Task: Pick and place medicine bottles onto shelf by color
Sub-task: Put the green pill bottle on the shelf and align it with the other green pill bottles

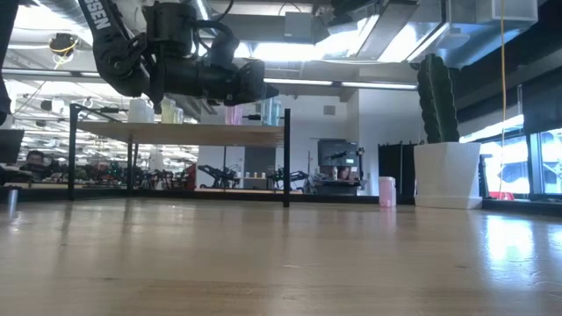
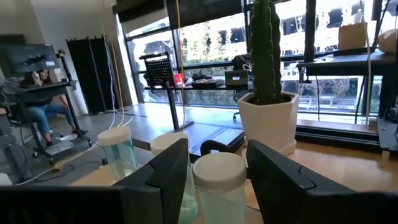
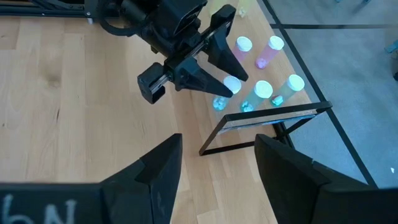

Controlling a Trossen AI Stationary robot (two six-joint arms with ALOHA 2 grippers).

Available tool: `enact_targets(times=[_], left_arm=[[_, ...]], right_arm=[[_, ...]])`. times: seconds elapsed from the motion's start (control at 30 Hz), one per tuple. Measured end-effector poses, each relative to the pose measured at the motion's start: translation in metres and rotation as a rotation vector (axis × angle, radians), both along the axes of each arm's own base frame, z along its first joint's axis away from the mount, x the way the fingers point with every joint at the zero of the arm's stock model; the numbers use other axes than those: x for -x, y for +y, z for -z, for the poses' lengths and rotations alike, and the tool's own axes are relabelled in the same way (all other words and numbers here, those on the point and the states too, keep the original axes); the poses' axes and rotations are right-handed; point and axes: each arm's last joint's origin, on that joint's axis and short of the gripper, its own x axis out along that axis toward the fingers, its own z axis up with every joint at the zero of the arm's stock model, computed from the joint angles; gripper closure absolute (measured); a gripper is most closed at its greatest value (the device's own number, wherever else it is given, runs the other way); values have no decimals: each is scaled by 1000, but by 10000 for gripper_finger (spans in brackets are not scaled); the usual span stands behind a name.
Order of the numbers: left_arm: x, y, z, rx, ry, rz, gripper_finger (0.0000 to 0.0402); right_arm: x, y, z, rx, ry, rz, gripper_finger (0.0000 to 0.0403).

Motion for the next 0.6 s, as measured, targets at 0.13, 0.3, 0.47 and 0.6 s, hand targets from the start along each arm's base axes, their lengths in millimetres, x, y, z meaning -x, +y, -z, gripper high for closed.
enact_targets(times=[0.13,0.3,0.47,0.6], left_arm=[[0,0,-1,-9,-6,0,244],[1,0,-8,-98,-22,-14,244],[4,-5,-21,-190,-58,-34,244],[8,-17,-33,-184,-37,-32,244]], right_arm=[[0,0,0,0,0,0,199],[0,0,0,0,0,0,199],[0,0,0,0,0,0,199],[0,0,0,0,0,0,199]])
